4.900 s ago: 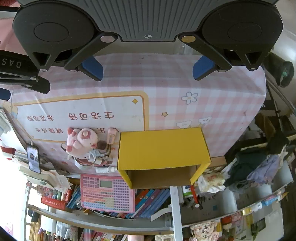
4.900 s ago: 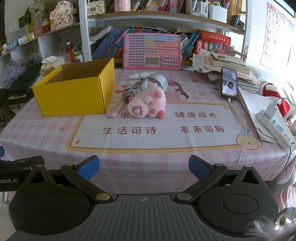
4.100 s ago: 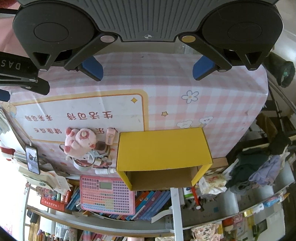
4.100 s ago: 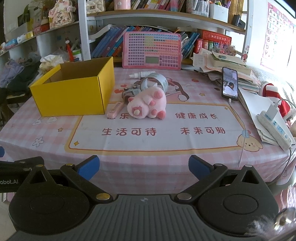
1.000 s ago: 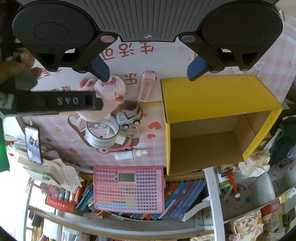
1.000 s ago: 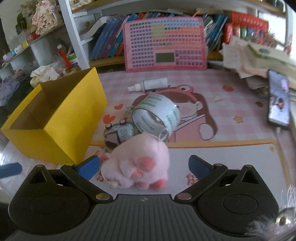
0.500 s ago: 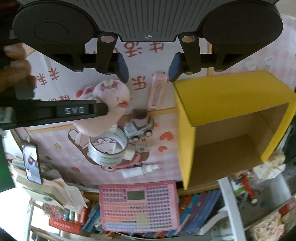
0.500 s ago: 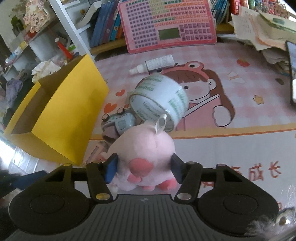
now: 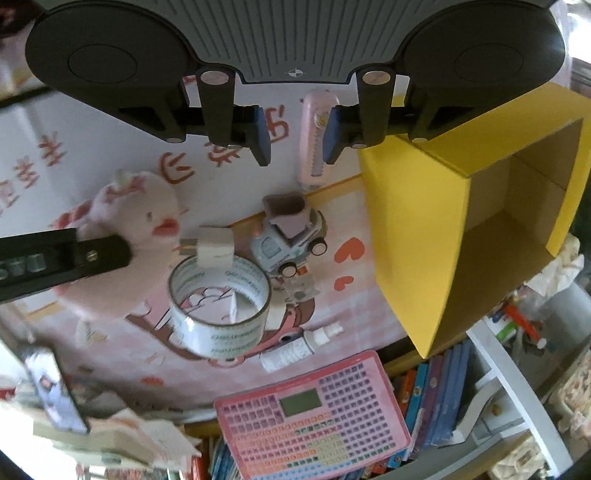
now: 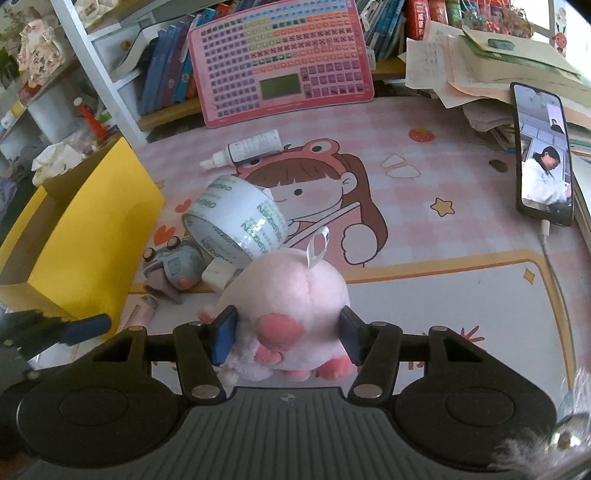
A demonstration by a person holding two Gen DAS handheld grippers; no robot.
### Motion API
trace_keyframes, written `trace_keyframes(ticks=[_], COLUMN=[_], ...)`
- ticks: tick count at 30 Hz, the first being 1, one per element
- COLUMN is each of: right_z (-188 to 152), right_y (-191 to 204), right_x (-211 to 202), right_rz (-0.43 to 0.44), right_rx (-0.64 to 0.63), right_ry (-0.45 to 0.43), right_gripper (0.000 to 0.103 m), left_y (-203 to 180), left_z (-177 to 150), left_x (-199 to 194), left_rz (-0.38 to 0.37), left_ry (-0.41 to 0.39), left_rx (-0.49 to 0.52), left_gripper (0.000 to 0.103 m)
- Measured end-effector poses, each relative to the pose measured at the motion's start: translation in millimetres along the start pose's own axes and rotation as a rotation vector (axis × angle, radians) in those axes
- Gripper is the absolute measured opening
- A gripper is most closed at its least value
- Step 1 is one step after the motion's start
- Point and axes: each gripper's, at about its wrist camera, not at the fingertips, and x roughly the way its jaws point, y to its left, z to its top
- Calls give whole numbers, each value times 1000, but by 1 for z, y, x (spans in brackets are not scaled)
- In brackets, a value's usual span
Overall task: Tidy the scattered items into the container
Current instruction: 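Close the right tool on the pig while the left tool grasps the pink stick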
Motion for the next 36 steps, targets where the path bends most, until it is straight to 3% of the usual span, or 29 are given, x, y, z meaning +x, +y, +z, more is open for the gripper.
trace_keyframes(ticks=[7, 10, 14, 16, 22, 29, 36], right_z=[1, 1, 1, 1, -1, -2, -2], right_y=[1, 1, 3, 3, 5, 4, 6], right_x=[3, 3, 2, 1, 3, 4, 1], right_rz=[22, 28, 33, 33, 28, 34, 29], right_rx=[-15, -18, -23, -29, -39, -37, -48], right_ry=[7, 9, 12, 9, 20, 26, 14], right_gripper=[55, 55, 55, 55, 56, 56, 56], left_y=[19, 24, 34, 29, 26, 26, 31], left_z=[3, -1, -4, -5, -4, -5, -3], left_x=[28, 28, 28, 24, 26, 27, 2], left_rz=[5, -12, -118, -150, -130, -154, -198], left_ry=[94, 90, 110, 110, 85, 76, 13], left_rx=[-128, -184, -308, -304, -294, -303, -323], left_gripper=[30, 30, 26, 25, 28, 23, 23])
